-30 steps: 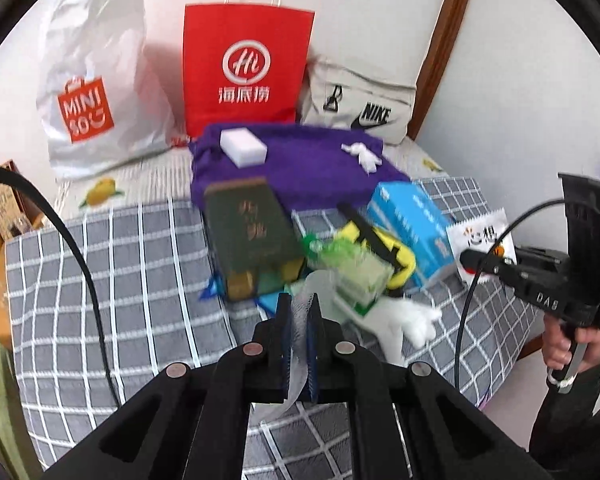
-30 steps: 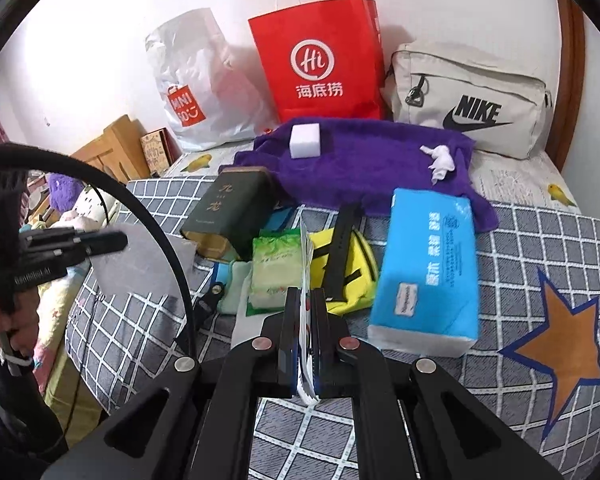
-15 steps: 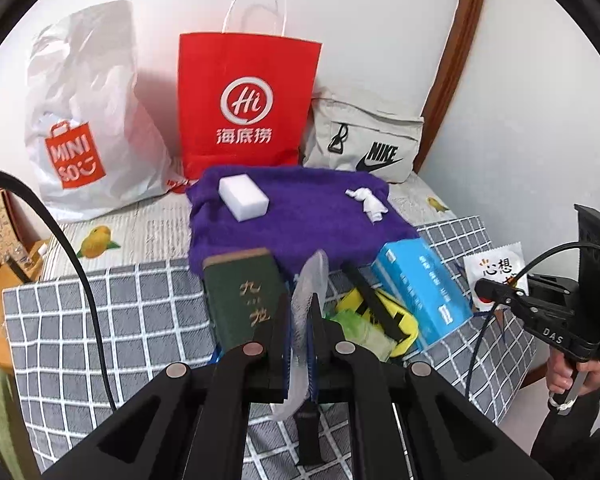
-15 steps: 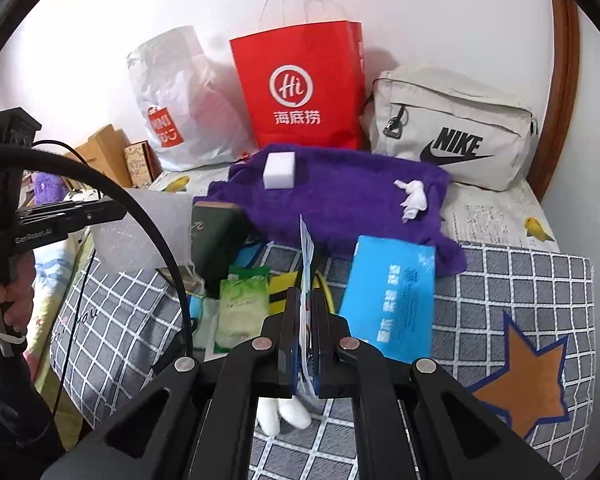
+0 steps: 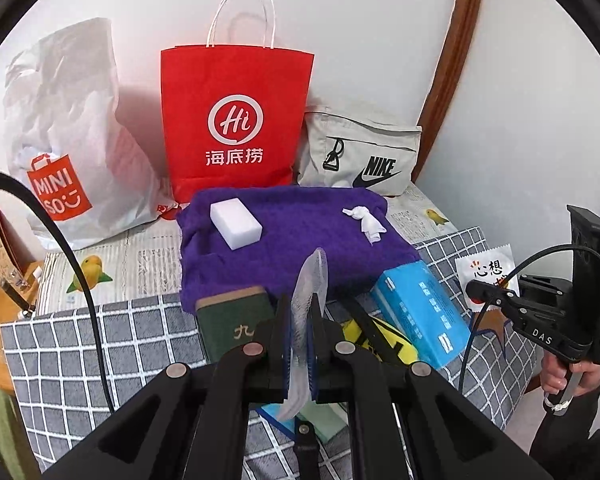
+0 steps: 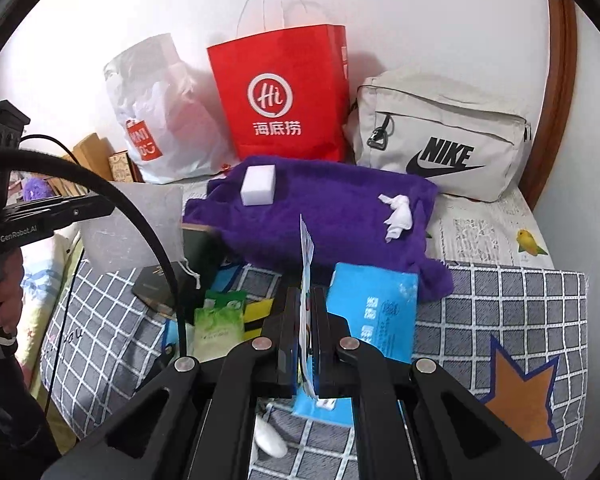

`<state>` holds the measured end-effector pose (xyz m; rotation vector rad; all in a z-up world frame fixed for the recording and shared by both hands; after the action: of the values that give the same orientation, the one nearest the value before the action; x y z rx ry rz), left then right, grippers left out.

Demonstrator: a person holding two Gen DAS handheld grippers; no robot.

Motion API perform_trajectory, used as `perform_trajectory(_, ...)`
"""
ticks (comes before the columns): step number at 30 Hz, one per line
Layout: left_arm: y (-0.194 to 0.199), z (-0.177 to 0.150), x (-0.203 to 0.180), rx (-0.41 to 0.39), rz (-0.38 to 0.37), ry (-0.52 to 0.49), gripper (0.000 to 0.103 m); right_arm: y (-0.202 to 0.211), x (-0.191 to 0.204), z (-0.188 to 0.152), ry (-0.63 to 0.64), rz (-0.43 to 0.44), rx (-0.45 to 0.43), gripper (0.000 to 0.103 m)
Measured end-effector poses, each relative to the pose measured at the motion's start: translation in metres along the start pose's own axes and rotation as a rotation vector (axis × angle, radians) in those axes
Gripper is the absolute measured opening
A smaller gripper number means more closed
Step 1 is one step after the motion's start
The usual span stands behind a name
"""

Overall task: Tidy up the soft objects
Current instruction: 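Carry the snack packet onto the purple towel and open the right tool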

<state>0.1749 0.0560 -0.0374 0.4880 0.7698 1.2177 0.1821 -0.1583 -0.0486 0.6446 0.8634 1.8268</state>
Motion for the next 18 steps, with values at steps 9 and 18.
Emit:
perform_trajectory(9,-0.019,0.022,0.006,0.009,0.001,0.008,0.007,-0.023,-0.032,0.023,-0.04,-0.031,0.011,0.005)
perform_trajectory(18,-0.043,0.046,0.008,0.021,0.0,-0.003,0.007,-0.058,-0.06,0.052,-0.069,-0.039,0.049,0.005)
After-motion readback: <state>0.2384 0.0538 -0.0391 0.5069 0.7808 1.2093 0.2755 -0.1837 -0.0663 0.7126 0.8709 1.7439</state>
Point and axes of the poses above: each gripper's, at about its wrist camera, not at the fingertips, and y roughly against the way its jaws point, x to its left, z to its top, the point moved 2 cm from there along -y, roughly the way its jaws point, and after that the axes turned 8 degrees about y, right-handed, at the moved point
